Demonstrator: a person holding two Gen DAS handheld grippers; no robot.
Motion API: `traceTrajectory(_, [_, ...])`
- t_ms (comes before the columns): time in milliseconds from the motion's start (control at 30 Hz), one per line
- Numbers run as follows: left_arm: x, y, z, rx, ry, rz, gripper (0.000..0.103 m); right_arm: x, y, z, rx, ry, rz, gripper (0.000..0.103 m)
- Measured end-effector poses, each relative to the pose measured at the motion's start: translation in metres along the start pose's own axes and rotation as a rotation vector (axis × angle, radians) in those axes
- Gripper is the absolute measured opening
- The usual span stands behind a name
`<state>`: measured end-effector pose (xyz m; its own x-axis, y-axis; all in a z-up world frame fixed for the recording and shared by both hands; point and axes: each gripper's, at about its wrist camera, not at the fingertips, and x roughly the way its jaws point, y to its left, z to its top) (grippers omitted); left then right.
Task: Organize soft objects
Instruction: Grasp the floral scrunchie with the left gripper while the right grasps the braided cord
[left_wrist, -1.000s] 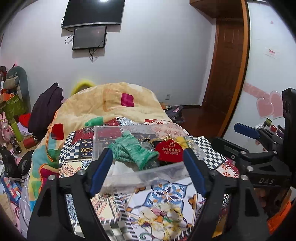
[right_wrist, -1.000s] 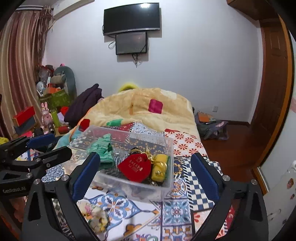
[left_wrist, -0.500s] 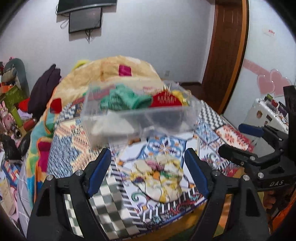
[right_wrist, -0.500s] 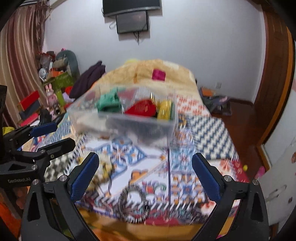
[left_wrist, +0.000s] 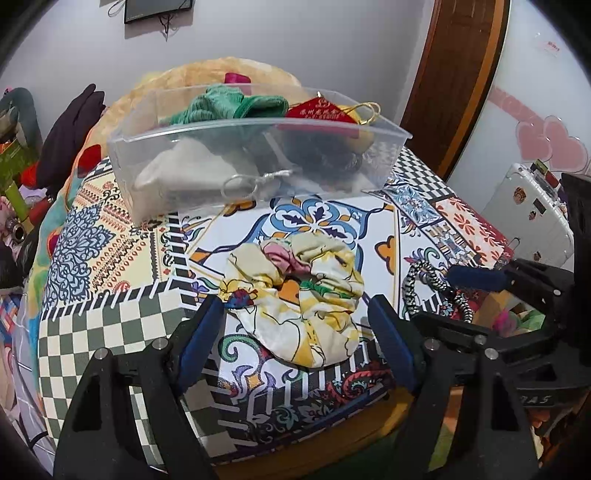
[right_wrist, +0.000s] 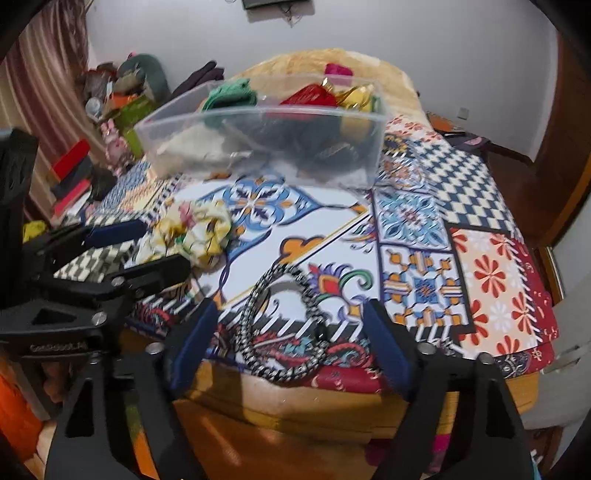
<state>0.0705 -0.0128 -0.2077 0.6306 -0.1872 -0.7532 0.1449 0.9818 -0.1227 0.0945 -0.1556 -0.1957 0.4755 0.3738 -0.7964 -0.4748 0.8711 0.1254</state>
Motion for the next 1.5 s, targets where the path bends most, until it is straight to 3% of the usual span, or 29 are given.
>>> traceTrajectory(167, [0.0, 0.001, 0.001, 0.006, -0.005, -0.001, 0.053, -0.001, 0.001, -0.002, -0.013, -0.015, -0.01, 0.038])
traceTrajectory(300, [-0.002, 0.001, 0.001, 0.013, -0.003, -0.014, 0.025, -0.002, -0.003, -0.002, 0.001, -0.022, -0.002, 0.02])
traceTrajectory(400, [-0.005, 0.0, 0.001, 0.021, -0.013, -0.013, 0.017, -0.002, -0.005, 0.001, 0.01, -0.026, 0.005, 0.012])
traceTrajectory(900, [-0.069, 0.01, 0.041, 0.015, -0.243, 0.017, 0.016, -0.04, -0.007, 0.042, -0.022, -0.189, -0.03, 0.009])
traceTrajectory(1000, [-0.074, 0.013, 0.048, 0.001, -0.27, 0.021, 0.016, -0.035, -0.015, 0.047, -0.018, -0.171, -0.018, 0.009])
traceTrajectory(1033, [-0.074, 0.015, 0.049, -0.004, -0.272, 0.018, 0.016, -0.03, -0.017, 0.046, -0.014, -0.152, -0.026, 0.012])
traceTrajectory(1133, [-0.072, 0.019, 0.045, -0.014, -0.262, 0.009, 0.016, -0.015, -0.023, 0.039, -0.009, -0.106, -0.034, 0.04])
traceTrajectory(1267, [-0.063, 0.02, 0.04, -0.023, -0.24, 0.008, 0.016, 0.005, -0.024, 0.035, -0.018, -0.066, -0.015, 0.043])
traceTrajectory(1333, [-0.062, 0.02, 0.038, -0.026, -0.235, 0.007, 0.016, 0.015, -0.024, 0.035, -0.023, -0.038, -0.021, 0.04])
traceTrajectory(1433, [-0.061, 0.018, 0.037, -0.03, -0.234, 0.004, 0.016, 0.024, -0.026, 0.035, -0.02, -0.012, -0.001, 0.014])
traceTrajectory(1500, [-0.063, 0.018, 0.037, -0.031, -0.24, 0.005, 0.016, 0.026, -0.026, 0.036, -0.017, -0.015, 0.006, 0.01])
